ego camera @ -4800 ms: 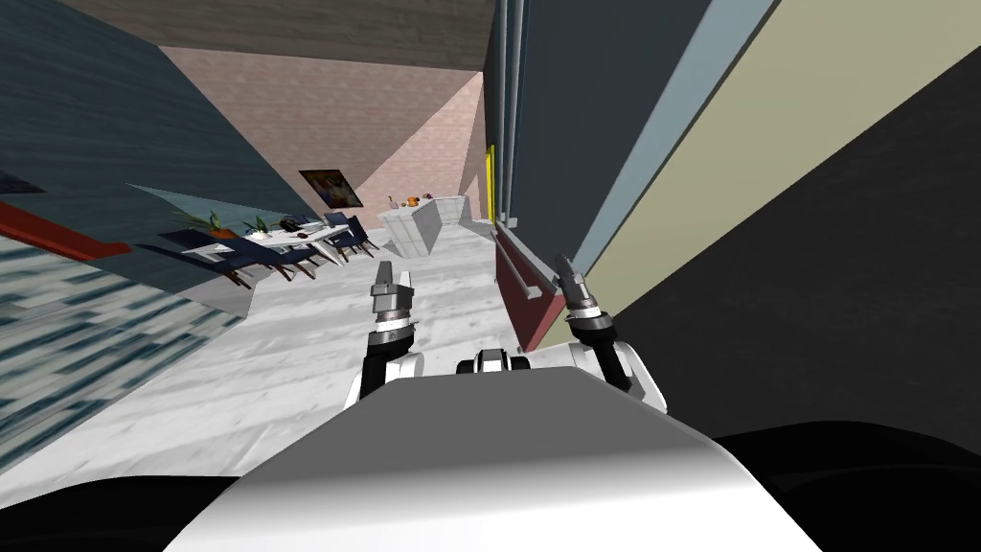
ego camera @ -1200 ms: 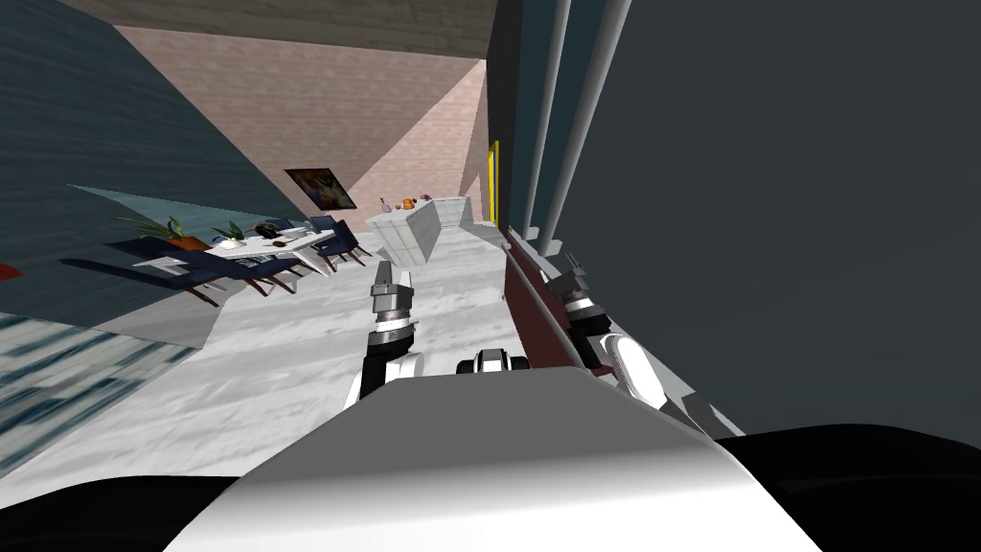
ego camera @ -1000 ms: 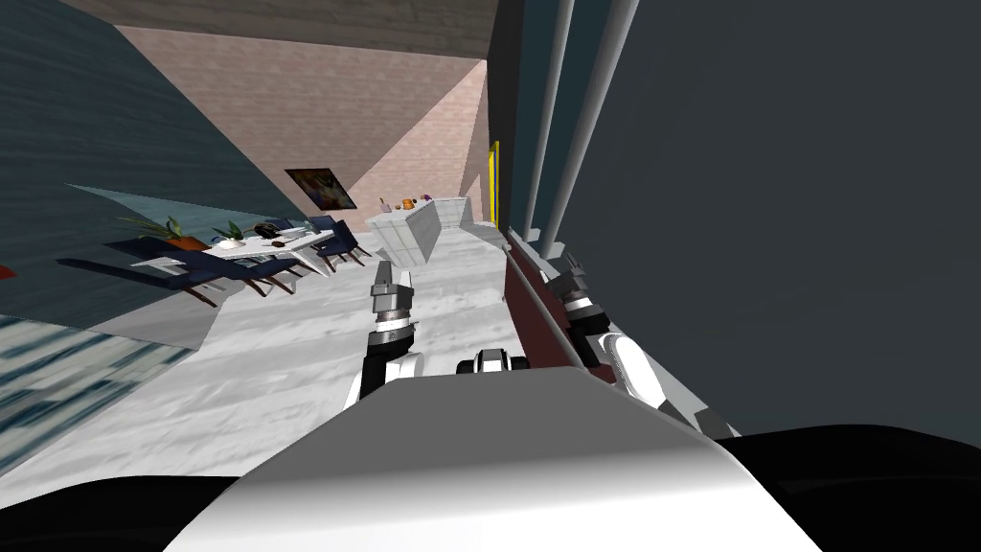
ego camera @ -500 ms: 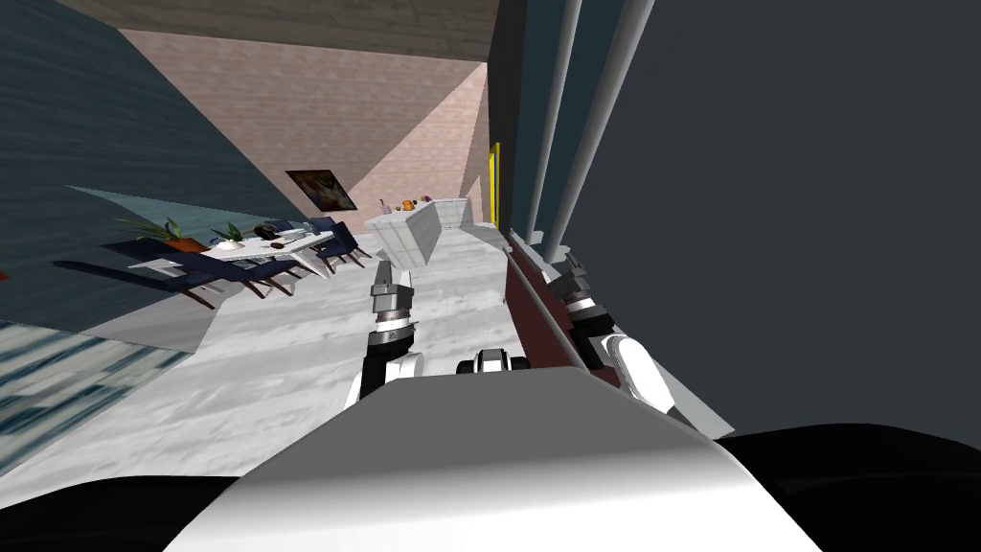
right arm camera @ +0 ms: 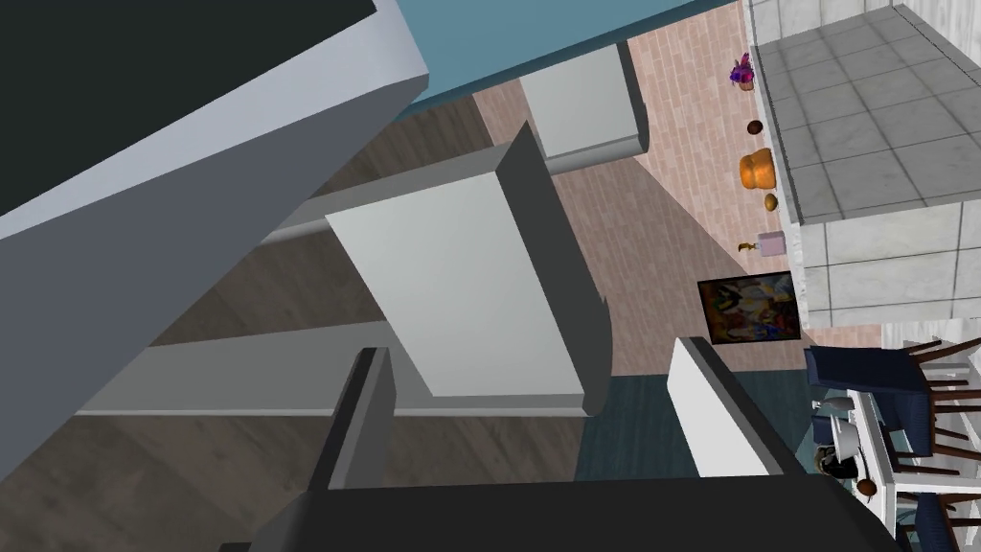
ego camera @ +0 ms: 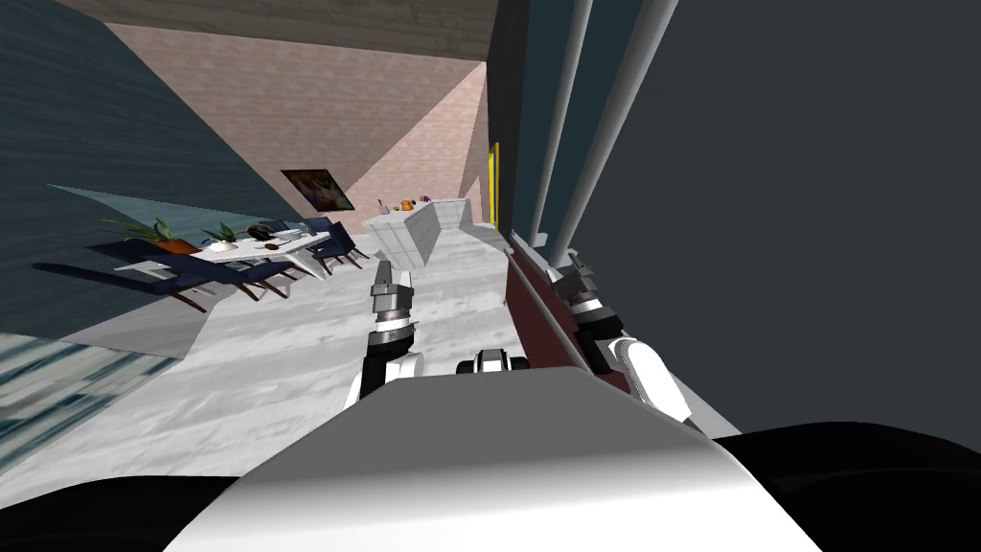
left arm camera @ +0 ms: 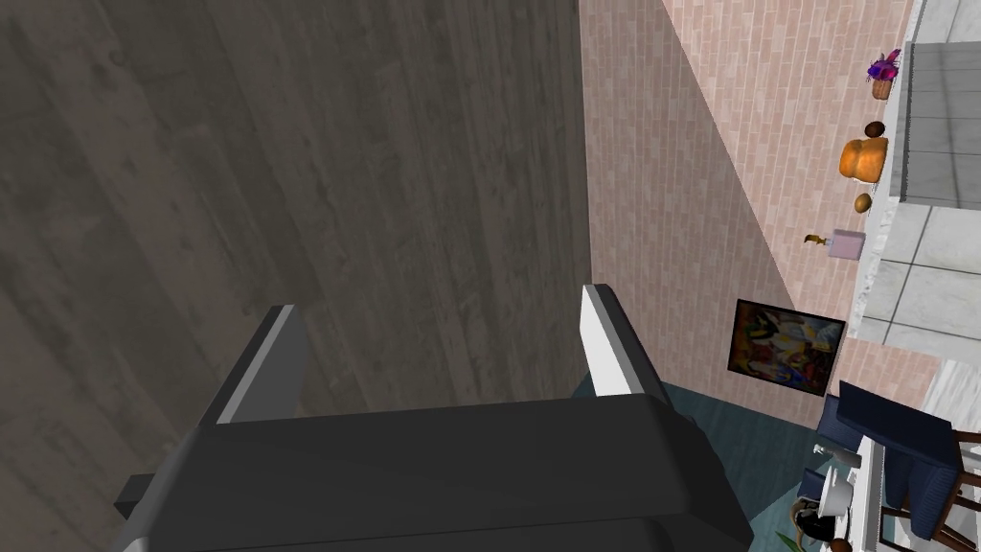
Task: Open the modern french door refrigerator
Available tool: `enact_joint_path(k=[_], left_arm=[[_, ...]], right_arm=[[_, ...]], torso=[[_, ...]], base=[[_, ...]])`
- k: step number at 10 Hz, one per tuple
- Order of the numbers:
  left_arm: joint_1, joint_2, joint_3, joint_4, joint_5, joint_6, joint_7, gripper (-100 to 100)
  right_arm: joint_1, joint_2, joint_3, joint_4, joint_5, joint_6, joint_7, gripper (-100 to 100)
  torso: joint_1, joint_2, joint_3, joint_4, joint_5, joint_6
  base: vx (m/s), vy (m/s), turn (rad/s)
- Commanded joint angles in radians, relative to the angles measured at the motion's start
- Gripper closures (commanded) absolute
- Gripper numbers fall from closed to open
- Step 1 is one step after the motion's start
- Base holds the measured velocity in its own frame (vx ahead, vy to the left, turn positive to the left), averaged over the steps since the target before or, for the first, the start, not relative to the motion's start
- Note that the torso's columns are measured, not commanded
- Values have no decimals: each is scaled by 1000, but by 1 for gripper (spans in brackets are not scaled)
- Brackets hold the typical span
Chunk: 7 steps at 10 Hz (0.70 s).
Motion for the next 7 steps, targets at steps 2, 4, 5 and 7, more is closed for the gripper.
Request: enact_joint_path(k=[2, 4, 5, 7], left_arm=[[0, 0, 0, 0, 0, 0, 0, 0], [0, 0, 0, 0, 0, 0, 0, 0], [0, 0, 0, 0, 0, 0, 0, 0], [0, 0, 0, 0, 0, 0, 0, 0]], right_arm=[[-42, 34, 18, 56, -1, -17, 49, 100], [-50, 44, 18, 64, -7, -24, 57, 100], [-40, 11, 46, 38, -14, -60, 32, 100], [-33, -12, 64, 17, -19, -81, 11, 100]], torso=[[-4, 0, 1, -2, -1, 4], [-4, 1, 1, 2, -1, 5], [0, 2, 1, 4, 1, 5], [7, 7, 4, 4, 2, 3]], base=[[-79, -29, 11], [-69, -10, 1], [-80, 18, 163], [-126, 59, 158]])
